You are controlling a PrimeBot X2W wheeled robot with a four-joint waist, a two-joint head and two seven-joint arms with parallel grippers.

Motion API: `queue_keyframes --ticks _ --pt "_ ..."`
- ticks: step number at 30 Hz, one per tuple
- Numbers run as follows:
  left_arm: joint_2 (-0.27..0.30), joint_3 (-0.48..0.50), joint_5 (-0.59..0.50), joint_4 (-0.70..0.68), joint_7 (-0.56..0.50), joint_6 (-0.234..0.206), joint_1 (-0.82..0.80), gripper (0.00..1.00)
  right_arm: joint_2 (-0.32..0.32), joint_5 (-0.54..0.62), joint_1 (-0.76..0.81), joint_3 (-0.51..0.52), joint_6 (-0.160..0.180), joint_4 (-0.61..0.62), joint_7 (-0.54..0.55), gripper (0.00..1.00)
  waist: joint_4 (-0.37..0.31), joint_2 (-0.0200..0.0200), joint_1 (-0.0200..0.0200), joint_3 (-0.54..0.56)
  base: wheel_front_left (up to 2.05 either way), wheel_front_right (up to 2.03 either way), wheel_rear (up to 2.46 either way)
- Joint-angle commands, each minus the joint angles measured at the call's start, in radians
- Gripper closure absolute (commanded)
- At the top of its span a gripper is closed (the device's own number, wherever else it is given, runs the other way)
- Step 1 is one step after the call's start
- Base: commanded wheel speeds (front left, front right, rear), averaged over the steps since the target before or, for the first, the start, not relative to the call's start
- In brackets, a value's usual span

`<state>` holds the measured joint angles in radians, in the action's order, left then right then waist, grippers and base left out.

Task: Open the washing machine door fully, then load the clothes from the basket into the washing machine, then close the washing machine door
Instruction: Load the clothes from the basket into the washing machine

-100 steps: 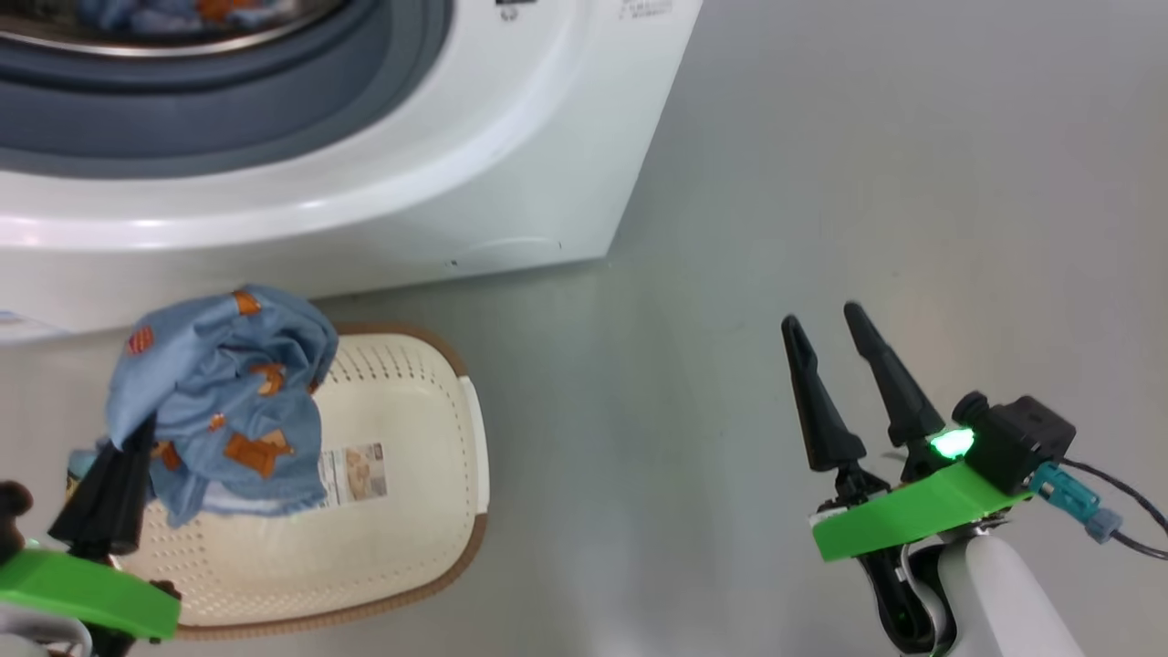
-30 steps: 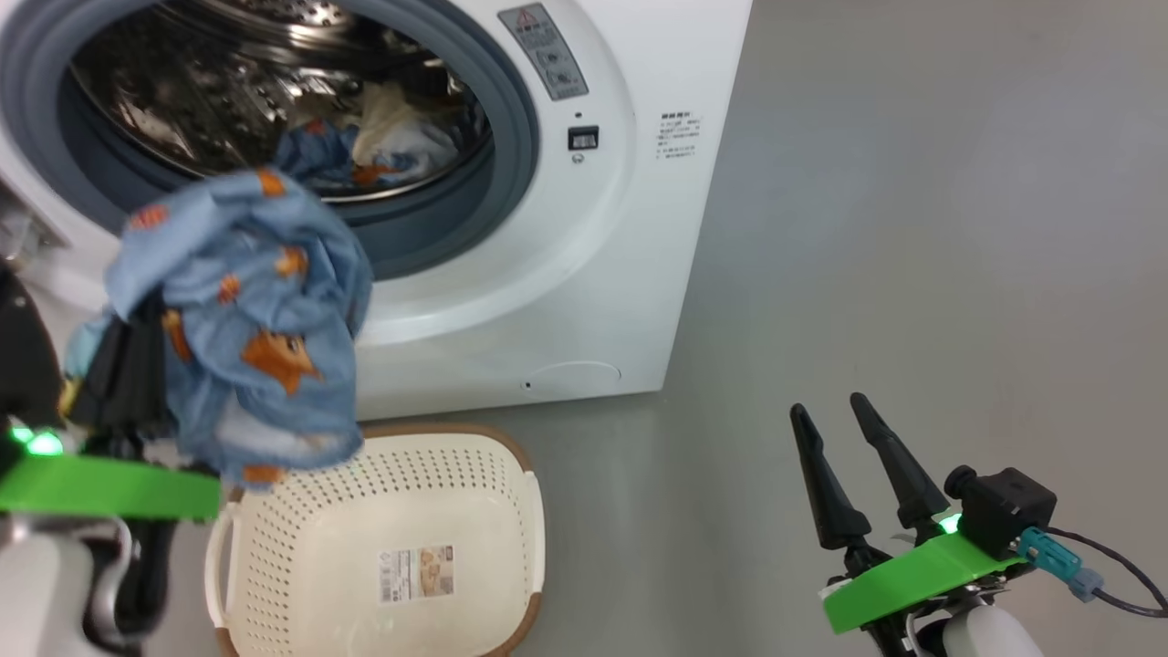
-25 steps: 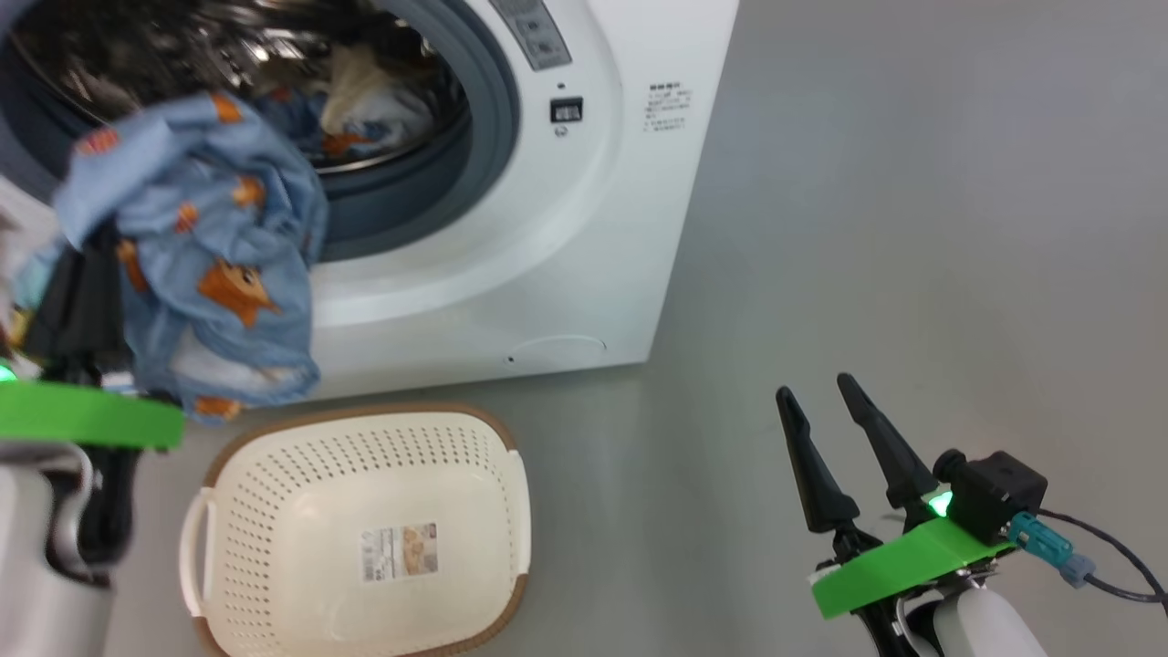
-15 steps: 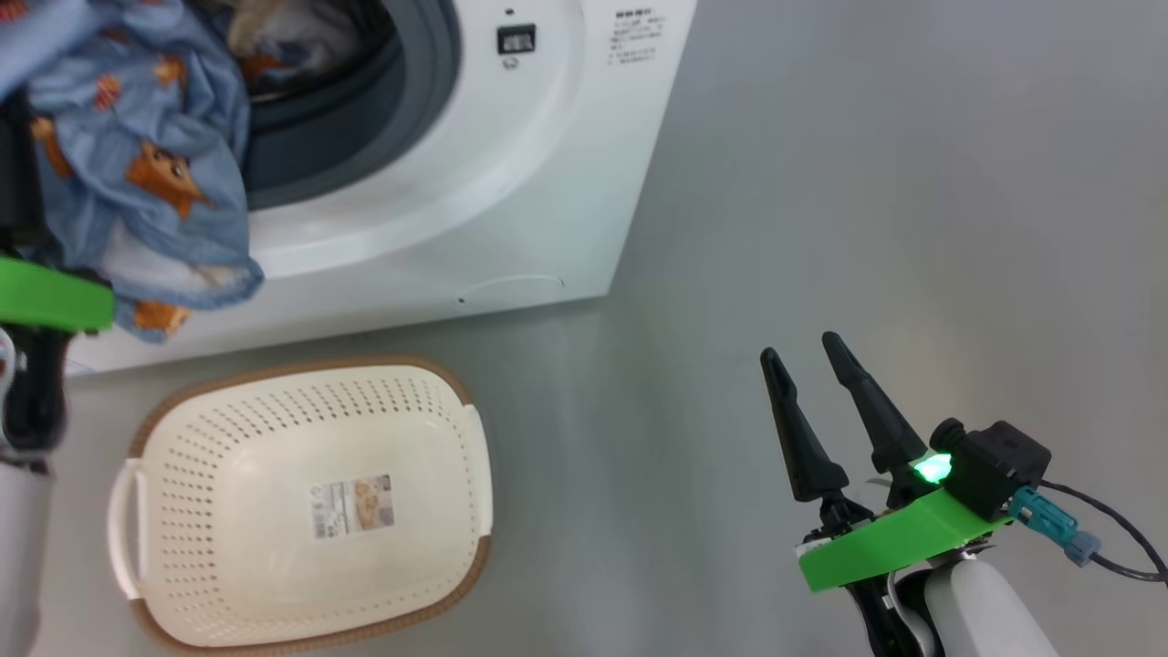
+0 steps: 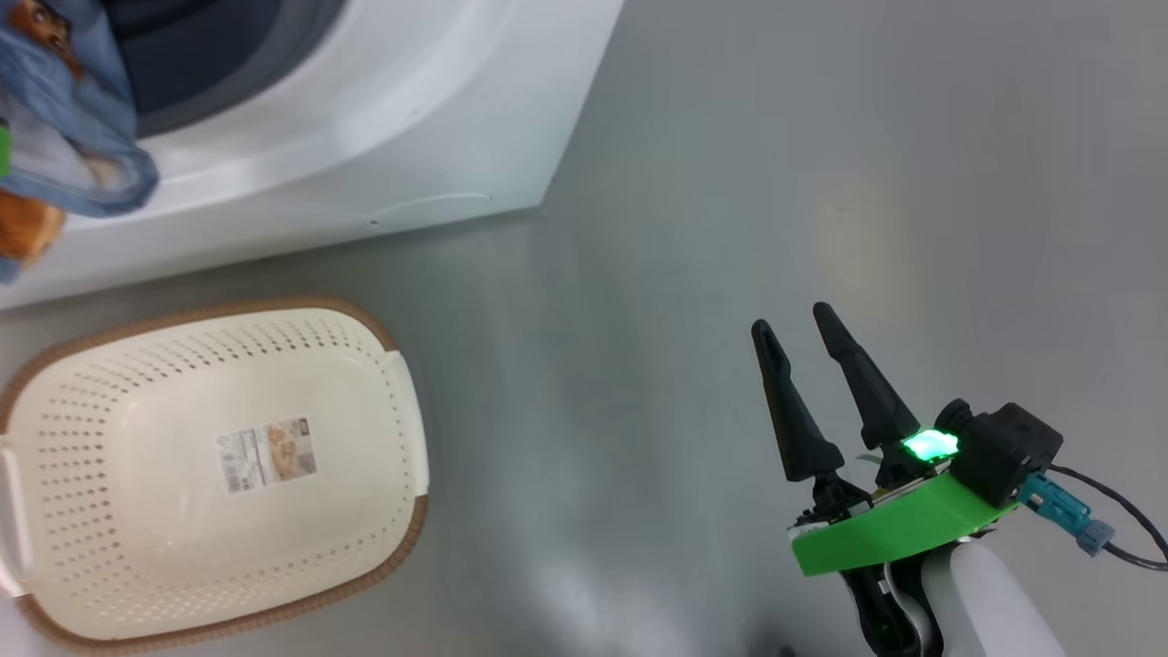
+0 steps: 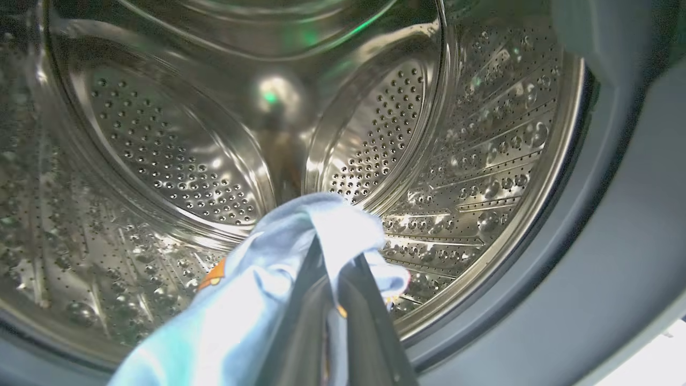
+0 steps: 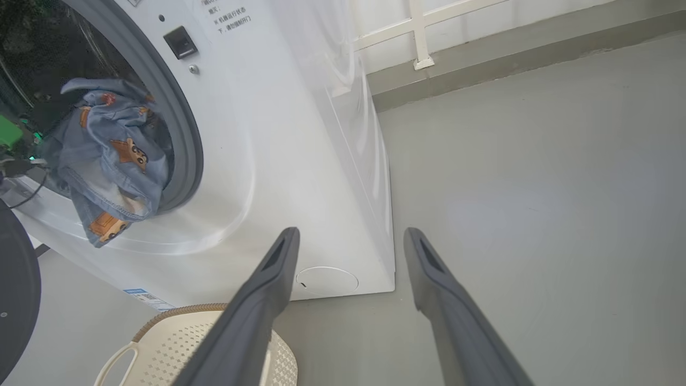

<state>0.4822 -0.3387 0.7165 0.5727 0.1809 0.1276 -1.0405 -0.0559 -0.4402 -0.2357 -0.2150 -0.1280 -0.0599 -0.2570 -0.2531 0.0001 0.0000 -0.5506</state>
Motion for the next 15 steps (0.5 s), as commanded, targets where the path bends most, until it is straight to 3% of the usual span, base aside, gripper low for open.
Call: queue_keyframes --ticks 1,15 --pt "0.062 0.014 0.005 -0.008 -0.004 0.003 -0.05 1.0 0.006 -0.011 -0.009 -0.028 -0.003 0.031 -0.005 0.0 -0.041 -0.0001 0.0 -0.056 0.0 0.0 0.0" --pt "0.106 -0.103 0.014 0.093 -0.002 0.003 -0.329 1.0 0.006 -0.04 -0.005 -0.067 -0.003 0.069 -0.005 0.0 -0.114 -0.0001 0.0 -0.169 0.0 0.0 0.0"
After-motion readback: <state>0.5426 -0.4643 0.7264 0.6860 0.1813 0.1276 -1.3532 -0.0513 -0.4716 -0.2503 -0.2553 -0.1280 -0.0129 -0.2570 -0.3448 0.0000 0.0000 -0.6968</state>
